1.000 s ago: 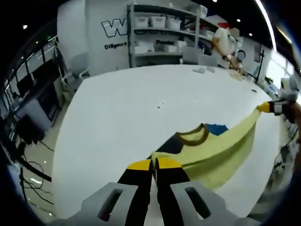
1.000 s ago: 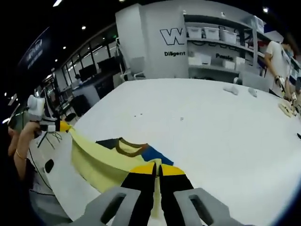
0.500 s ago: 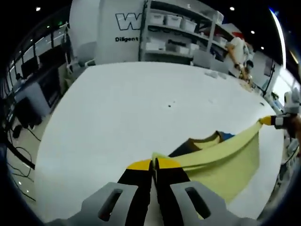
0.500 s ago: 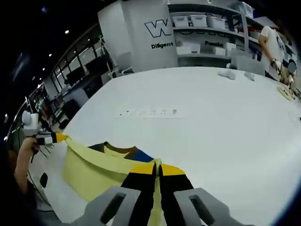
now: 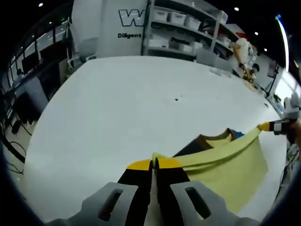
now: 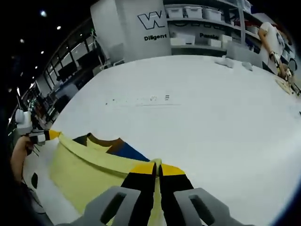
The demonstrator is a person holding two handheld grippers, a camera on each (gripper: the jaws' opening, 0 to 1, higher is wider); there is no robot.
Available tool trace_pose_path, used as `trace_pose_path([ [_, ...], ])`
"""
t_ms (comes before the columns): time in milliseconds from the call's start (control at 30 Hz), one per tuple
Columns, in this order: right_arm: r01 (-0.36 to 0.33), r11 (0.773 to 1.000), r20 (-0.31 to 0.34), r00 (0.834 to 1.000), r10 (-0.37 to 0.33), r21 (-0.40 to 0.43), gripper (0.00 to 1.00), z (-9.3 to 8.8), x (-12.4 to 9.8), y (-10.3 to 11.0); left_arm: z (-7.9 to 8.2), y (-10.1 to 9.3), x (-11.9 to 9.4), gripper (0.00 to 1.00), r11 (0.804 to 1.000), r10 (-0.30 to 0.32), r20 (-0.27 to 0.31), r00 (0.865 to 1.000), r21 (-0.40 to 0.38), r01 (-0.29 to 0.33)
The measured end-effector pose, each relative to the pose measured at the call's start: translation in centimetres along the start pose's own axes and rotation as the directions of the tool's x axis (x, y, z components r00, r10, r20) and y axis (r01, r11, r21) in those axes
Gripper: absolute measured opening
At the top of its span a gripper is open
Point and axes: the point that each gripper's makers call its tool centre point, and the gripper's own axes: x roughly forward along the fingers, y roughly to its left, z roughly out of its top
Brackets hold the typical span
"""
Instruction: Fold the garment on the visible template until the final outline fits inside the template.
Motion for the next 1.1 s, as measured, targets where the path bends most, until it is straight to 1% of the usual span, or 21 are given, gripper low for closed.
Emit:
trace_pose_path([
  [67, -0.005, 1.000, -0.004, 1.000, 0.005, -0.003, 0.00, -0.3, 0.4, -0.2, -0.3, 0.4, 0.5, 0.00, 1.000, 0.015, -0.006, 1.000, 0.001, -0.015],
  [133, -0.013, 1.000, 0.007, 1.000, 0.013, 0.002, 0.00, -0.3, 0.7, -0.2, -0.9, 0.8, 1.1, 0.00, 0.999, 0.035, -0.001, 0.999, -0.016, -0.035],
  [167, -0.018, 1.000, 0.013, 1.000, 0.019, -0.003, 0.00, -0.2, 0.9, -0.1, -1.4, 0.9, 1.3, 0.00, 0.998, 0.042, -0.014, 0.999, -0.041, -0.042],
  [267, -0.012, 0.999, 0.008, 1.000, 0.012, -0.033, 0.00, -0.5, 1.6, -0.2, -2.1, 1.0, 1.8, 0.00, 0.998, 0.056, -0.012, 0.998, -0.001, -0.056],
  [367, 0.002, 0.999, -0.011, 1.000, -0.003, -0.046, 0.00, -1.2, 2.7, -0.5, -2.4, 1.1, 2.1, 0.00, 0.998, 0.058, -0.005, 0.998, -0.008, -0.058],
  [400, 0.000, 0.997, -0.052, 0.999, -0.004, -0.077, 0.00, -1.9, 2.8, -0.7, -2.5, 1.1, 2.2, 0.00, 0.998, 0.056, -0.003, 0.998, -0.017, -0.056],
  [467, -0.003, 0.996, -0.037, 0.999, 0.000, -0.094, 0.00, -1.8, 3.3, -0.6, -2.7, 1.2, 2.2, 0.00, 0.998, 0.057, -0.007, 0.998, -0.016, -0.057],
  [533, -0.007, 0.996, -0.033, 0.999, 0.004, -0.094, 0.00, -1.9, 3.4, -0.8, -2.5, 1.2, 2.3, 0.00, 0.999, 0.051, 0.007, 0.999, 0.007, -0.051],
  [633, -0.021, 0.997, -0.026, 0.999, 0.019, -0.073, 0.00, -2.2, 3.7, -0.9, -2.5, 1.4, 2.8, 0.00, 0.999, 0.049, 0.017, 0.999, 0.017, -0.049],
  [667, -0.033, 0.997, -0.012, 0.999, 0.032, -0.064, 0.00, -2.1, 3.8, -1.0, -2.4, 1.4, 2.8, 0.00, 0.999, 0.046, 0.022, 0.999, 0.012, -0.046],
  [700, -0.044, 0.998, -0.002, 0.999, 0.044, -0.045, 0.00, -2.0, 3.7, -1.0, -2.3, 1.3, 2.8, 0.00, 0.999, 0.041, 0.019, 0.999, 0.034, -0.042],
  [767, -0.053, 0.998, 0.014, 0.998, 0.053, -0.036, 0.00, -1.8, 3.8, -1.0, -2.2, 1.1, 2.9, 0.00, 0.996, 0.035, 0.021, 0.999, 0.079, -0.037],
  [800, -0.066, 0.997, 0.029, 0.997, 0.067, -0.031, 0.00, -1.8, 3.8, -1.0, -2.2, 1.1, 2.8, 0.00, 0.996, 0.033, 0.028, 0.999, 0.087, -0.036],
  [833, -0.069, 0.997, 0.027, 0.997, 0.070, -0.018, 0.00, -1.7, 3.8, -1.0, -2.2, 1.0, 2.8, 0.01, 0.995, 0.030, 0.028, 0.999, 0.091, -0.032],
  [867, -0.069, 0.997, 0.027, 0.997, 0.070, -0.013, 0.00, -1.6, 3.9, -1.3, -1.9, 0.6, 2.8, 0.01, 0.989, 0.002, 0.040, 0.999, 0.146, -0.008],
  [900, -0.066, 0.998, 0.027, 0.997, 0.066, -0.020, 0.01, -1.5, 3.9, -1.3, -1.6, 0.5, 2.8, 0.01, 0.985, -0.004, 0.051, 0.999, 0.174, -0.005],
  [933, -0.057, 0.996, 0.031, 0.998, 0.059, -0.067, 0.04, -1.4, 3.7, -1.5, -1.5, 0.3, 2.6, 0.01, 0.978, -0.018, 0.058, 0.998, 0.209, 0.005],
  [967, -0.054, 0.990, 0.030, 0.998, 0.058, -0.133, 0.07, -1.3, 3.5, -1.5, -0.6, -0.2, 2.4, 0.01, 0.970, -0.056, 0.108, 0.993, 0.239, 0.029],
  [1000, -0.059, 0.987, 0.027, 0.998, 0.064, -0.150, 0.08, -1.3, 3.3, -1.4, -0.1, -0.6, 2.2, 0.01, 0.966, -0.093, 0.136, 0.986, 0.251, 0.056],
  [1067, -0.082, 0.982, 0.040, 0.995, 0.090, -0.171, 0.10, -1.1, 2.8, -1.0, 0.5, -1.3, 1.6, 0.06, 0.951, -0.164, 0.162, 0.973, 0.290, 0.112],
  [1100, -0.090, 0.980, 0.041, 0.994, 0.099, -0.180, 0.12, -1.0, 2.5, -0.9, 0.8, -1.4, 1.3, 0.12, 0.938, -0.193, 0.163, 0.968, 0.319, 0.133],
])
